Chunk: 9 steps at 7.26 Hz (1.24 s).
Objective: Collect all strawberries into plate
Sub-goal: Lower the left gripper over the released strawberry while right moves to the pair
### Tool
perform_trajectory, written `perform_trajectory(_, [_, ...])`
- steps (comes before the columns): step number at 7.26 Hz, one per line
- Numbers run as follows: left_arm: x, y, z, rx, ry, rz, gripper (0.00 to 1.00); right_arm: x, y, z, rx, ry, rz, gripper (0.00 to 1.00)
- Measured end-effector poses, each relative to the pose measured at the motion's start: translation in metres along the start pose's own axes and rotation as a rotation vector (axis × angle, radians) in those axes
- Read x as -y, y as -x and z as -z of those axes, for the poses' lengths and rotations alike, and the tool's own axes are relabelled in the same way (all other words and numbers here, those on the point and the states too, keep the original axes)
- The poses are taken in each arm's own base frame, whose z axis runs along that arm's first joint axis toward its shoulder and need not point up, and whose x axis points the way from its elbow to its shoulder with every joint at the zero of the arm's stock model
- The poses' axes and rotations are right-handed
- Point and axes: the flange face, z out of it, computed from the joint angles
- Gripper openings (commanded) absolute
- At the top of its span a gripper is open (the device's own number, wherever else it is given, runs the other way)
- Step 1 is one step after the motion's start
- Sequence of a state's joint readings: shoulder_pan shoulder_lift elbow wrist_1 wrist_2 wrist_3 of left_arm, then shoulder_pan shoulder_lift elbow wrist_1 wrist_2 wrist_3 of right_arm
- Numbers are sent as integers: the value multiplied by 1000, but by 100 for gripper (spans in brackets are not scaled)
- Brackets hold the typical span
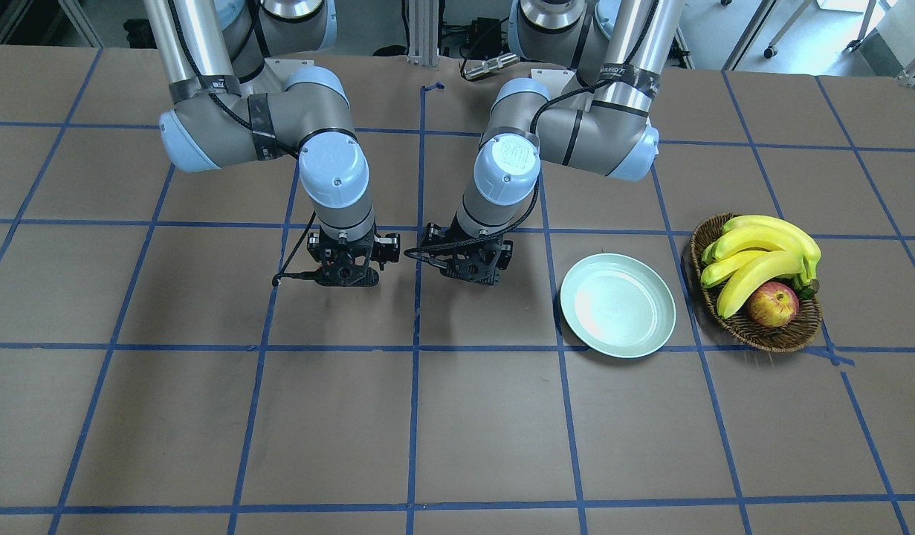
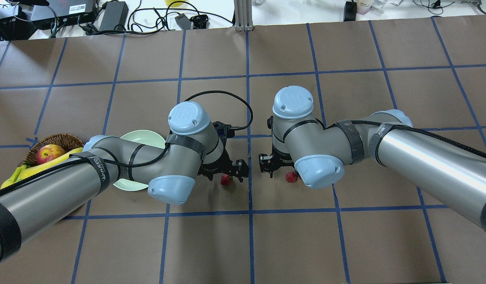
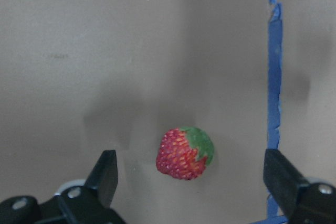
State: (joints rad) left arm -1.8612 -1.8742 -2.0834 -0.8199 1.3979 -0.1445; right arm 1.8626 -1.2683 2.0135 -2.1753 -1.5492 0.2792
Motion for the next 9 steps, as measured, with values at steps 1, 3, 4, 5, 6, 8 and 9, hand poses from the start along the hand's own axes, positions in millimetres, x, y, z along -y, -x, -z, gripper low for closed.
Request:
perform_trajectory(1, [-1, 0, -1, 1, 2, -1, 0, 2, -2, -4, -20, -1, 5, 73])
perform_trajectory(3, [-1, 0, 0, 8, 1, 9, 99, 4, -7, -9, -53, -2, 16, 49])
perform_trajectory(4, [-1, 0, 0, 9, 2, 13, 100, 4, -7, -10, -59, 0, 18, 39])
perform_trajectory(5, [0, 0, 1, 9, 2, 10, 100, 3, -8, -11, -58, 4, 21, 36])
perform_trajectory(6, [2, -1, 4, 9, -5, 5, 100, 2, -7, -13, -54, 9, 27, 23])
perform_trajectory(8, [13, -5, 23, 7, -49, -3, 100, 1, -7, -13, -48, 15, 40, 19])
perform_trajectory(9, [17, -8, 31, 5, -66, -7, 100, 2, -7, -12, -47, 13, 44, 19])
